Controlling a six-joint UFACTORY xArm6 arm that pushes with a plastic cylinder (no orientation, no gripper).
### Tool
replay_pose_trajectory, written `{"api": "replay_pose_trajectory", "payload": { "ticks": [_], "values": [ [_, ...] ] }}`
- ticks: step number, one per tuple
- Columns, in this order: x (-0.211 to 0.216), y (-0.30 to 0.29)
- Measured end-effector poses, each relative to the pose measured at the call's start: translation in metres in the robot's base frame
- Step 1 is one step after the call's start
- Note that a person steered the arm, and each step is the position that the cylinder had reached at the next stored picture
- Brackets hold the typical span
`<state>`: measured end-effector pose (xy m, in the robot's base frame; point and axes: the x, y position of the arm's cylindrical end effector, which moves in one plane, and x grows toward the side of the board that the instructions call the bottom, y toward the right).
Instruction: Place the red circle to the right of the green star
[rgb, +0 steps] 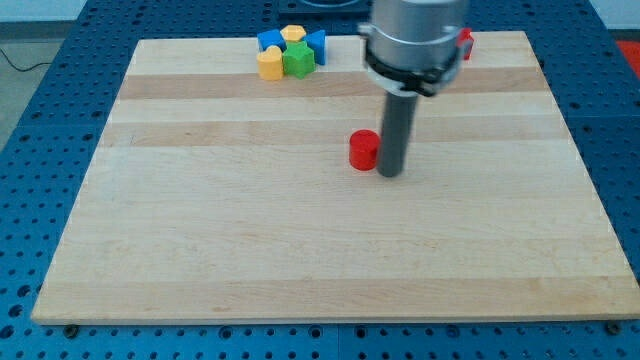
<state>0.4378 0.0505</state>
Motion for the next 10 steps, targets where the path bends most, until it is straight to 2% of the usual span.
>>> {"api": "replay_pose_trajectory", "payload": {
  "ticks": [2,3,4,5,7,9,10],
  "values": [
    [-0.091,-0.054],
    [-0.076,-0.039],
    [-0.034,-0.005],
    [-0.016,-0.013],
    [-0.086,-0.037],
    [-0.029,-0.044],
    [-0.035,-0.081]
  ]
}}
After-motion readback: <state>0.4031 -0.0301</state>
